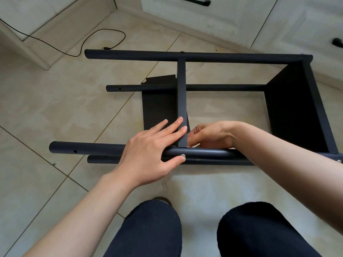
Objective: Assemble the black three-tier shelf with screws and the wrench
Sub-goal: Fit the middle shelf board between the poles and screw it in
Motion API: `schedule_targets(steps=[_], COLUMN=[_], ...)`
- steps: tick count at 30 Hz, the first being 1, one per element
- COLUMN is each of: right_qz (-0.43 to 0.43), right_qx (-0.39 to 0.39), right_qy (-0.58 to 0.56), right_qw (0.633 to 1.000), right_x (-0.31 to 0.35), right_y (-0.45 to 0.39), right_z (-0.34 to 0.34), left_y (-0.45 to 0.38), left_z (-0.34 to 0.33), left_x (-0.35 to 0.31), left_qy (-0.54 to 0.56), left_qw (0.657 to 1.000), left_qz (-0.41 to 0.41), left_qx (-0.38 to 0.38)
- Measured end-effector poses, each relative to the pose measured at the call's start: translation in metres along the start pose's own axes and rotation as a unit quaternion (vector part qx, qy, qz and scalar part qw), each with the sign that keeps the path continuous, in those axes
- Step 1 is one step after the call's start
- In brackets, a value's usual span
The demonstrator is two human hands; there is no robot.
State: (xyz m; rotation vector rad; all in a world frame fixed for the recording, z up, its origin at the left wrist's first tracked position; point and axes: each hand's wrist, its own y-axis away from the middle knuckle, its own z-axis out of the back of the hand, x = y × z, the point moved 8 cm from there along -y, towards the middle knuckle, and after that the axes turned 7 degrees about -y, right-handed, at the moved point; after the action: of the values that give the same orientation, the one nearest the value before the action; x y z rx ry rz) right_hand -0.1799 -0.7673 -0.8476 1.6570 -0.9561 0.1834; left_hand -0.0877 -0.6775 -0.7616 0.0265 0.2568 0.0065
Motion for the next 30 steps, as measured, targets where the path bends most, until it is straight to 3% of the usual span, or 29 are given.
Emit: schedule_targets(steps=[20, 30], right_qz=[-0.044, -0.01], right_qx=[-0.026, -0.003], right_qy=[0.023, 0.008], right_qw=[0.998, 1.0], right_x=[-0.0067, 0.0001], right_y=[-0.0014, 0.002], right_z=[0.0033, 0.0071], left_y=[0.0002, -0.0006], left_z=[-0.0004, -0.0013], left_x=[0.0, 0.0007], left_qy=[0.003, 0.003], left_qw=[1.0, 1.0], left_qz=[0.003, 0.002], left_qx=[-0.003, 0.001])
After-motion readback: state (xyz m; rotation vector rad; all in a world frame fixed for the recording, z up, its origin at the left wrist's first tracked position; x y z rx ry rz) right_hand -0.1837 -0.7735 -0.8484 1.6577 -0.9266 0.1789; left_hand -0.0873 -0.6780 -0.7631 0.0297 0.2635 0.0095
